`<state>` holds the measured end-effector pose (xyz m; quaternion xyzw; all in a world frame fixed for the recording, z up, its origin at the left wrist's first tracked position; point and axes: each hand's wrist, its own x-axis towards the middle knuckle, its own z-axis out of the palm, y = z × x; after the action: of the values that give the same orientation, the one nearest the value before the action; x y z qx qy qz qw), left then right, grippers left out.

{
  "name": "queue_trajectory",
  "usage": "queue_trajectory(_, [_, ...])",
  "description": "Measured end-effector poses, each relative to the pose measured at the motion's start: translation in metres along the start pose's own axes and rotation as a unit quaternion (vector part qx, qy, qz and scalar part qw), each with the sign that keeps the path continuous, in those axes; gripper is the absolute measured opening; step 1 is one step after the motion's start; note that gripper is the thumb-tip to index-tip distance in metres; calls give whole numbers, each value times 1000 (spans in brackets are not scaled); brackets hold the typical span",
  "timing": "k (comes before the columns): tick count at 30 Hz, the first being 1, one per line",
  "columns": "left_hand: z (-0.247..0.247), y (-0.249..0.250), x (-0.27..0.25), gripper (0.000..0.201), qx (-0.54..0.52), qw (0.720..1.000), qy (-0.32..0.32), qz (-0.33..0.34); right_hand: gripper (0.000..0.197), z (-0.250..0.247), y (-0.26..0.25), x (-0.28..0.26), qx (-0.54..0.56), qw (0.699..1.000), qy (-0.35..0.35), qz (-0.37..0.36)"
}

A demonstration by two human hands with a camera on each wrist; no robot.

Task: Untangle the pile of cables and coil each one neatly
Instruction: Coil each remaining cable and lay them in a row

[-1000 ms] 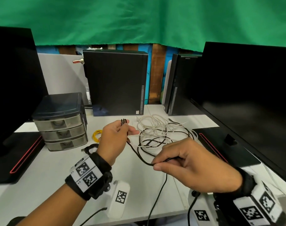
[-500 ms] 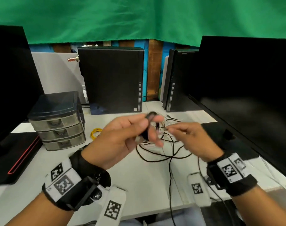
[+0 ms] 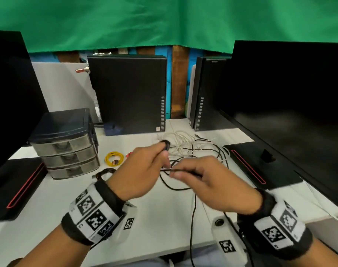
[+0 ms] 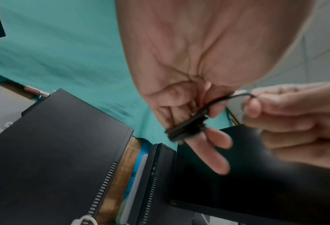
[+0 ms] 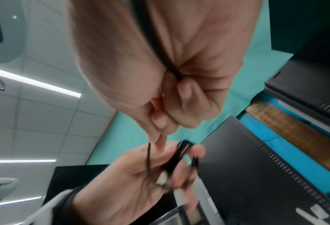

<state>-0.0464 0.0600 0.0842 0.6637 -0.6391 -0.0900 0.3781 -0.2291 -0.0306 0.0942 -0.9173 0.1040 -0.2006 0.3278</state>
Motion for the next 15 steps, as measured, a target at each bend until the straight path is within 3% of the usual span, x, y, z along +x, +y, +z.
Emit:
queue_trajectory(4, [-3,11,-5,58,-85,984,-153,-19,14,-21,17,3,17,998,63,19])
queue_trajectory(9, [-4,2,-3,32,-108,981,-160,-22,14,-26,34,5,14,997,66,48])
queue_trajectory(12, [-3,-3,-4,33,-89,979,-179,-41,14,-25,38,4,1,996,51,72])
queue_trajectory(15, [-5,-15,2,34,-24,993,-91,-66,13,-37,32,2,-27,992,93,81])
